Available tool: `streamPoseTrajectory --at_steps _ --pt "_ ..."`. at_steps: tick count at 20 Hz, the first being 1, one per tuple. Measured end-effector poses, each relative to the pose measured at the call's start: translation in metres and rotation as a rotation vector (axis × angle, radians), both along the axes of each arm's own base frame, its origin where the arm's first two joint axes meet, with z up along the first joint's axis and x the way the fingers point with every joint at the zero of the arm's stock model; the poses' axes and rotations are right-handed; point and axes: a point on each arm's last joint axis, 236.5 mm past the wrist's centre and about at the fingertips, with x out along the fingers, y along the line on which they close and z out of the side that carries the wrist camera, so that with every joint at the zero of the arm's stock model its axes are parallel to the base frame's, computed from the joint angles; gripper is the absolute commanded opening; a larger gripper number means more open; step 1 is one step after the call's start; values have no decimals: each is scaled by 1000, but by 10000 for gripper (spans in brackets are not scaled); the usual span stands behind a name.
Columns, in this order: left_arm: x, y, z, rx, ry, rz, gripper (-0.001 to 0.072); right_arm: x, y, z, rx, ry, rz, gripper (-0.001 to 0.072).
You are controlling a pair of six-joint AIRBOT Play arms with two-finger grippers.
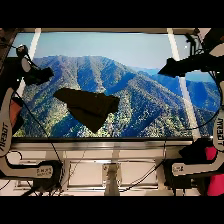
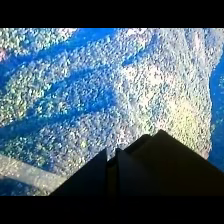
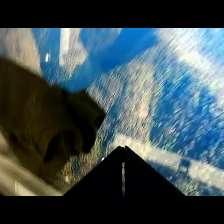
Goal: Fold the clothes and pants, and hang the long-sleeved shirts on hangers.
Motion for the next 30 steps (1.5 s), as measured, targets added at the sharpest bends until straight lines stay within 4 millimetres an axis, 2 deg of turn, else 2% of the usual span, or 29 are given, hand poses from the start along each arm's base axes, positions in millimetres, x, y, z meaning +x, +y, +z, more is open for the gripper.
streamPoseTrajectory --at_steps 3,6,7,8,9,12,13,14,17,20,24,29,30 --pt "-13 -8 0 -20 35 -66 25 -40 61 -13 120 93 203 19" --pt "-33 -31 -1 -86 39 -144 25 -90 117 -30 275 211 364 22" --pt "-44 -39 -4 -108 44 -162 25 -108 133 -40 310 258 404 82" --pt "-58 -45 -8 -127 50 -174 26 -125 147 -48 334 295 437 235" --pt "-72 -50 -12 -141 57 -184 26 -140 163 -55 354 324 463 308" --pt "-114 -62 -23 -180 63 -193 26 -169 202 -75 351 355 507 338" --pt "-124 -64 -25 -184 58 -195 27 -174 214 -81 339 353 509 430" --pt "-134 -66 -24 -188 50 -196 26 -177 225 -87 324 346 500 477" --pt "-148 -70 -16 -191 13 -202 26 -175 251 -102 281 303 452 479" --pt "-153 -73 -9 -203 -15 -204 27 -159 266 -112 246 241 368 479" --pt "-155 -81 -4 -239 -36 -202 27 -139 261 -131 156 197 271 479" --pt "-155 -84 -2 -254 -43 -200 27 -125 263 -140 138 187 206 446" --pt "-155 -84 -1 -255 -46 -200 27 -123 268 -140 148 192 203 355"
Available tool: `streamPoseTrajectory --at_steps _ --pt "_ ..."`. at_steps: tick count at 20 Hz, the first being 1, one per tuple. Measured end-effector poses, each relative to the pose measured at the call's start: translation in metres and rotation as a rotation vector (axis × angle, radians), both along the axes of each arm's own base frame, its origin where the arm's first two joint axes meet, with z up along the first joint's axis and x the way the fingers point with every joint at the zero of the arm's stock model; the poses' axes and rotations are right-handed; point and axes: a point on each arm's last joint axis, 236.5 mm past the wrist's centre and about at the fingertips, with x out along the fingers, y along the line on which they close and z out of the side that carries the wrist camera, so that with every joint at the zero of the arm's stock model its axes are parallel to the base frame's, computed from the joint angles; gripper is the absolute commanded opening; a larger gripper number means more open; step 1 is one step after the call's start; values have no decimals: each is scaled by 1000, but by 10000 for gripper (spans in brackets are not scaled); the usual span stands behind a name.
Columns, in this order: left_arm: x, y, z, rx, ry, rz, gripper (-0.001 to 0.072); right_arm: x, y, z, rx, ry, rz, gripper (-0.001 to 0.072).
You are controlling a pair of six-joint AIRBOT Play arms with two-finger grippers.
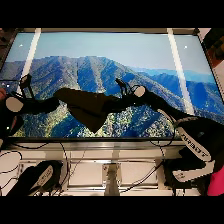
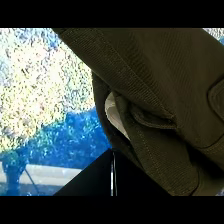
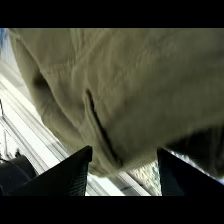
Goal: Fold the clothes and pants, and hang the long-sleeved shirts on hangers.
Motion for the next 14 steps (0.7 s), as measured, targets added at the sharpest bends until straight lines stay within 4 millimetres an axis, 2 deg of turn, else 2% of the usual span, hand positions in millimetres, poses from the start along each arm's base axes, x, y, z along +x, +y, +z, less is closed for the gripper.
streamPoseTrajectory --at_steps 1,2,5,6,8,9,10,11,12,13,14 --pt "0 0 0 -1 -2 1 27 1 6 1 8 3 4 166" --pt "1 0 1 -1 -5 2 26 0 12 3 17 7 16 22" --pt "1 0 1 -3 -6 2 27 1 28 25 60 10 55 18" --pt "2 0 1 -3 -8 3 27 8 30 35 74 -1 50 18" --pt "2 -1 -1 -1 -3 -2 26 41 23 58 97 -48 -8 17" --pt "2 -1 -2 4 -1 -15 26 71 13 71 106 -89 -81 20" --pt "2 -3 -5 13 1 -38 26 102 1 82 119 -128 -161 28" --pt "2 -7 -8 20 5 -69 26 135 -13 93 133 -175 -253 180" --pt "1 -12 -11 28 10 -102 26 177 -34 105 149 -246 -374 398" --pt "1 -17 -14 31 15 -134 27 216 -57 116 165 -315 -493 460" --pt "1 -24 -18 32 20 -165 27 245 -79 126 178 -370 -590 460"
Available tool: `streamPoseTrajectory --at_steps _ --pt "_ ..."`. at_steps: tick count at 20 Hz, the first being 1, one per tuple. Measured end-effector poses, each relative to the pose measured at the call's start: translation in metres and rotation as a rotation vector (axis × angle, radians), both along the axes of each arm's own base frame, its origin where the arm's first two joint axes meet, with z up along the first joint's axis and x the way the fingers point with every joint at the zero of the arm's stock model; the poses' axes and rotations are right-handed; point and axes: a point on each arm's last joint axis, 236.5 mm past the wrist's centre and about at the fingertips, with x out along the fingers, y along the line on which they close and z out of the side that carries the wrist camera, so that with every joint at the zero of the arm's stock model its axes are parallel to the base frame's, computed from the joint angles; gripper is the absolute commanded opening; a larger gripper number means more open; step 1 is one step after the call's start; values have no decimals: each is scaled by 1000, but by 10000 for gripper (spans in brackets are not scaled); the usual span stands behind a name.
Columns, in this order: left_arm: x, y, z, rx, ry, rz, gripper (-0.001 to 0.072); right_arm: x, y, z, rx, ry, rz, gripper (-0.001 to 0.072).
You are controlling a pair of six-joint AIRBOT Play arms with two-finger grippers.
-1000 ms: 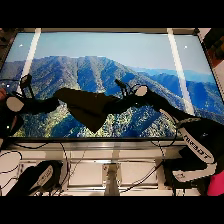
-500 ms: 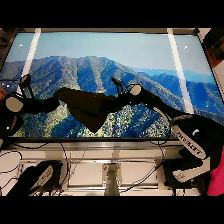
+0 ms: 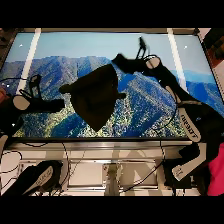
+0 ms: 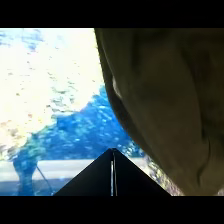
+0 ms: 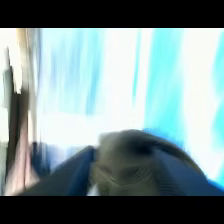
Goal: Fold the clothes and pants, and hang the long-sleeved shirts on hangers.
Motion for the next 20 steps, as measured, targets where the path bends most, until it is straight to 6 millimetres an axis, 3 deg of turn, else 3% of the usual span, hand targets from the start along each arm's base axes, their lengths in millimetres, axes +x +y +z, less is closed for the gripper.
streamPoseTrajectory --at_steps 2,3,4,5,8,12,13,14,15,16,17,20 --pt "-1 -15 -9 2 17 -61 42 39 -40 17 13 -73 -129 458" --pt "-1 -23 -13 -3 25 -85 42 49 -58 22 4 -92 -161 421" --pt "-3 -32 -16 -15 36 -107 35 55 -73 23 -18 -97 -168 172" --pt "-5 -40 -18 -28 43 -129 27 56 -87 21 -51 -88 -155 18" --pt "-21 -65 -24 -67 82 -228 27 38 -125 -5 -197 -4 -28 15" --pt "-63 -82 -46 -129 162 -296 27 -17 -171 -39 -269 140 210 15" --pt "-75 -84 -51 -148 181 -294 34 -34 -175 -41 -228 167 282 17" --pt "-87 -87 -56 -169 198 -285 194 -50 -176 -42 -180 186 344 20" --pt "-97 -91 -59 -202 214 -270 424 -66 -178 -41 -136 202 400 88" --pt "-108 -96 -63 -236 233 -255 523 -77 -180 -41 -105 213 441 338" --pt "-117 -100 -66 -268 251 -236 523 -84 -183 -42 -93 222 461 485" --pt "-133 -107 -72 -323 289 -208 523 -97 -190 -52 -107 265 490 488"
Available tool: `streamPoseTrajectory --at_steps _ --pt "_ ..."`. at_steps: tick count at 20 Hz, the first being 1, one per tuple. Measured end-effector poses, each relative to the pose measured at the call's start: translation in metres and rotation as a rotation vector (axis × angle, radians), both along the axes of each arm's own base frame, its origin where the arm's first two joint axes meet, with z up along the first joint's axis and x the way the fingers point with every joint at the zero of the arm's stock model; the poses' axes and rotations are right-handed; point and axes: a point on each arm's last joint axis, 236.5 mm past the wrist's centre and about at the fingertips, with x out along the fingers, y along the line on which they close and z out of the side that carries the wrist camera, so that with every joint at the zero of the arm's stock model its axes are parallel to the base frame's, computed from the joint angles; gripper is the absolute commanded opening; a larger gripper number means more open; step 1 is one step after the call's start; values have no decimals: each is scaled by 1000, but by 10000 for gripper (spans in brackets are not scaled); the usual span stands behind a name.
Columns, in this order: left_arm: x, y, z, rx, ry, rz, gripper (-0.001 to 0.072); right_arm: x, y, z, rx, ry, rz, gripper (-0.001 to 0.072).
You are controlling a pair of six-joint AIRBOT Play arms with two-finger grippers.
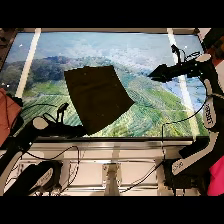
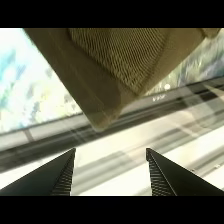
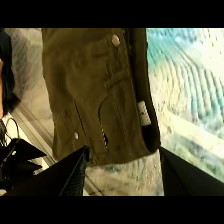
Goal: Fold the clothes and pants, and hang the long-sleeved shirts on hangers.
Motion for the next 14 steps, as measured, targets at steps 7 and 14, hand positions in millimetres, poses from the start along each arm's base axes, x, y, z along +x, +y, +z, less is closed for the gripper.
streamPoseTrajectory --at_steps 7,14 --pt "11 -1 -10 -25 34 144 511 -9 3 -9 -39 23 40 488" --pt "14 -16 -34 -70 162 229 192 -13 15 -10 -44 29 69 487"
